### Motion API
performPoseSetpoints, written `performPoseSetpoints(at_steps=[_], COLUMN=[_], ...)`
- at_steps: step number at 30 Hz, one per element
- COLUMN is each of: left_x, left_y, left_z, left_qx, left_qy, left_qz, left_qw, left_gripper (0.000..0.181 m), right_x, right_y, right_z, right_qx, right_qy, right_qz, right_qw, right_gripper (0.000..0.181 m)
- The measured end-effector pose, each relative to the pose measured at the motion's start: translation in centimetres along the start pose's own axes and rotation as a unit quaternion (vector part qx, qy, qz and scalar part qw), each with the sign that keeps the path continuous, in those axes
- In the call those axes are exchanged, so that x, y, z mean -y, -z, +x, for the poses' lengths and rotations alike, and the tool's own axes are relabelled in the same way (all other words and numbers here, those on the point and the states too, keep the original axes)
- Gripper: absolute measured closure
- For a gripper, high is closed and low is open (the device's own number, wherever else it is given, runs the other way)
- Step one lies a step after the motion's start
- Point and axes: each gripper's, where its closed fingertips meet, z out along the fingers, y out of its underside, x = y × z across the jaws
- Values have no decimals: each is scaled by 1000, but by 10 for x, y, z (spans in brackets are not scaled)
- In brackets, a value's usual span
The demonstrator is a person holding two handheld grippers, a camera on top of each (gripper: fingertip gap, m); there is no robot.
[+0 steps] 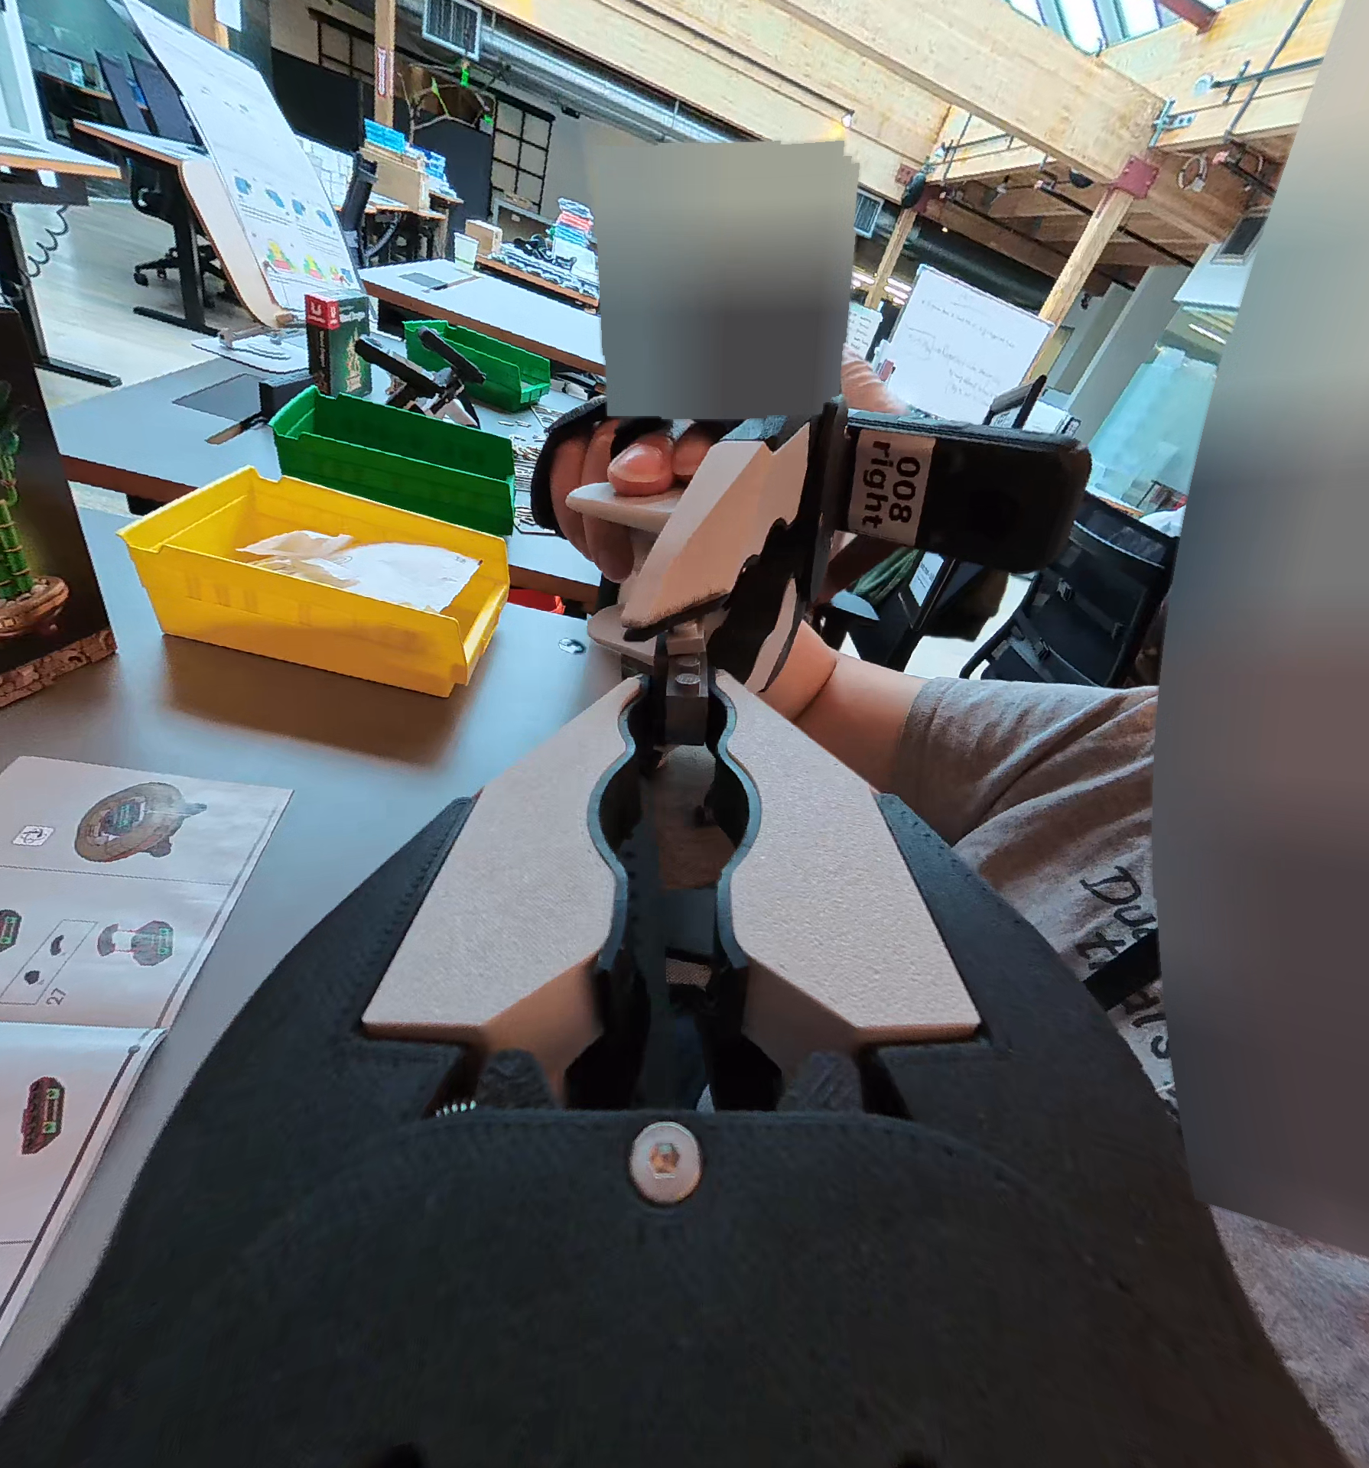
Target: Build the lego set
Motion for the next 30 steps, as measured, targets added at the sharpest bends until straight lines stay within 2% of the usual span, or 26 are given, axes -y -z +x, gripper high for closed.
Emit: performPoseSetpoints(at_steps=[30], left_x=[-1], left_y=[7], left_z=[-4], left_qx=[-12], left_qy=[14], left_qz=[18], left_qw=[1000], left_gripper=[172], right_x=[-4], right_y=[0], right_z=[-3], right_qx=[-10], right_qy=[8], right_qz=[0], right_qw=[1000], right_gripper=[160])
